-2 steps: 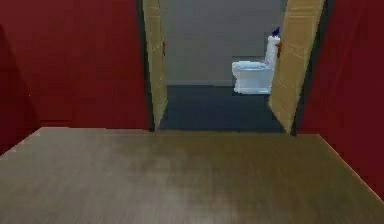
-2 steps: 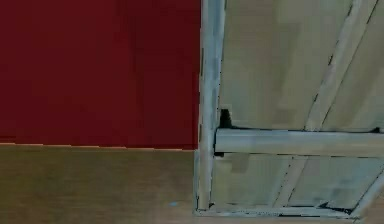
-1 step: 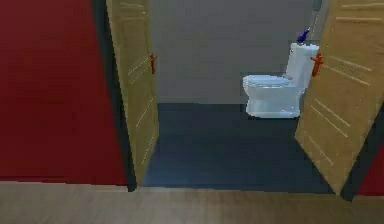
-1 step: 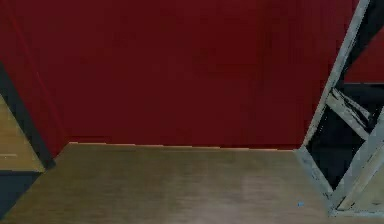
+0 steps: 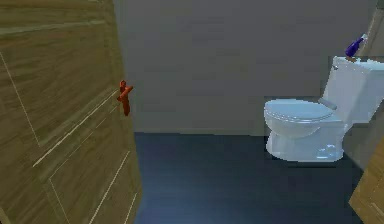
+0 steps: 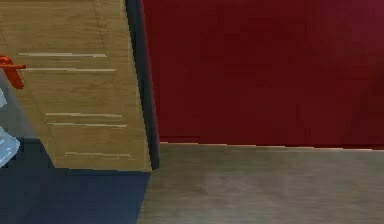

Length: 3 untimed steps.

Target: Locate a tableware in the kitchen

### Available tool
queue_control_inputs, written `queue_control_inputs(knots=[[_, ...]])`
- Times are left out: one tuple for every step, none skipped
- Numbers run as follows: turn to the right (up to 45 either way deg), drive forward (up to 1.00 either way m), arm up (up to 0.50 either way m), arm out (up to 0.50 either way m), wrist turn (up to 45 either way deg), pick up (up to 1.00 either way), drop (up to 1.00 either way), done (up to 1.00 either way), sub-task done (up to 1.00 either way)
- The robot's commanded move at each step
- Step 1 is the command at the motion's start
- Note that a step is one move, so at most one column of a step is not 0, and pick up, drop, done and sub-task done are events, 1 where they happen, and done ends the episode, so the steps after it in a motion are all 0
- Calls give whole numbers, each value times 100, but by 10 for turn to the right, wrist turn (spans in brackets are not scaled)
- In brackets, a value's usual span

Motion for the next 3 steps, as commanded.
queue_control_inputs(knots=[[30,0,0,0,0,0,0,0,0],[0,100,0,0,0,0,0,0,0],[0,50,0,0,0,0,0,0,0]])
